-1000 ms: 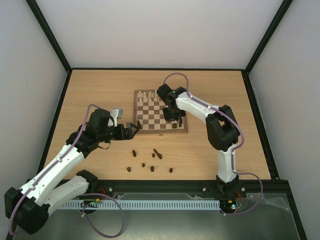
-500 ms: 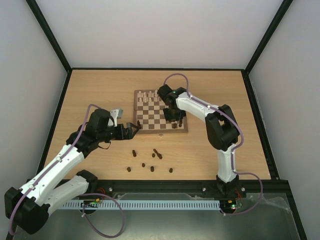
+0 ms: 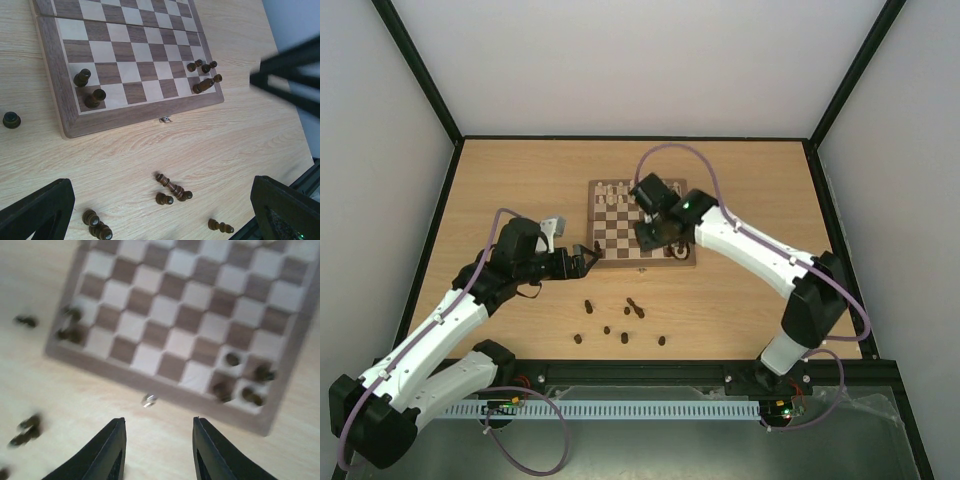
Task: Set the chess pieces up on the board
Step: Place the chess piece on the chessboard, then pick up the chess piece at the center of the board.
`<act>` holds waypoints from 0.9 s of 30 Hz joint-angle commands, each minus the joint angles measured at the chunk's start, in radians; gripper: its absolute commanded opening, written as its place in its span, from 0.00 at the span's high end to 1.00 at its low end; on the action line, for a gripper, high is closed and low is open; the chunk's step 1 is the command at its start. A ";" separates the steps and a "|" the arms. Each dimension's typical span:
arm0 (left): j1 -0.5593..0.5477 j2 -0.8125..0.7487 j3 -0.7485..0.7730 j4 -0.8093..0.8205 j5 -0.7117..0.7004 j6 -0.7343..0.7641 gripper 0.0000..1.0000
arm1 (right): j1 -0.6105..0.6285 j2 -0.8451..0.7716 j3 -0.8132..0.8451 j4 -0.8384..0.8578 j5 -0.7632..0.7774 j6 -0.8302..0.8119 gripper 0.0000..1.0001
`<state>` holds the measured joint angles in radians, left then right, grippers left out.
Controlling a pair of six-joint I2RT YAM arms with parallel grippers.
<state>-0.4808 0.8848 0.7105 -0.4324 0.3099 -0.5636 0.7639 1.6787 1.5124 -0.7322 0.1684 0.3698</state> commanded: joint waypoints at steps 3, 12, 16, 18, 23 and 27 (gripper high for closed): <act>0.006 -0.013 -0.001 0.018 -0.002 -0.017 0.01 | 0.177 -0.055 -0.226 0.025 -0.094 0.093 0.63; 0.006 -0.037 -0.011 0.020 0.001 -0.029 0.00 | 0.288 -0.026 -0.353 0.090 -0.105 0.166 0.64; 0.005 -0.050 -0.015 0.011 -0.001 -0.030 0.01 | 0.297 0.001 -0.379 0.117 -0.122 0.171 0.64; 0.006 -0.053 -0.017 0.007 -0.002 -0.030 0.00 | 0.301 0.016 -0.388 0.129 -0.129 0.174 0.64; 0.007 -0.054 -0.020 0.009 -0.001 -0.029 0.00 | 0.306 0.044 -0.400 0.142 -0.121 0.185 0.67; 0.006 -0.051 -0.021 0.011 0.002 -0.027 0.00 | 0.306 0.066 -0.405 0.143 -0.113 0.188 0.70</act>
<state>-0.4808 0.8429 0.7033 -0.4316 0.3099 -0.5884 1.0618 1.7210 1.1233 -0.5766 0.0498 0.5419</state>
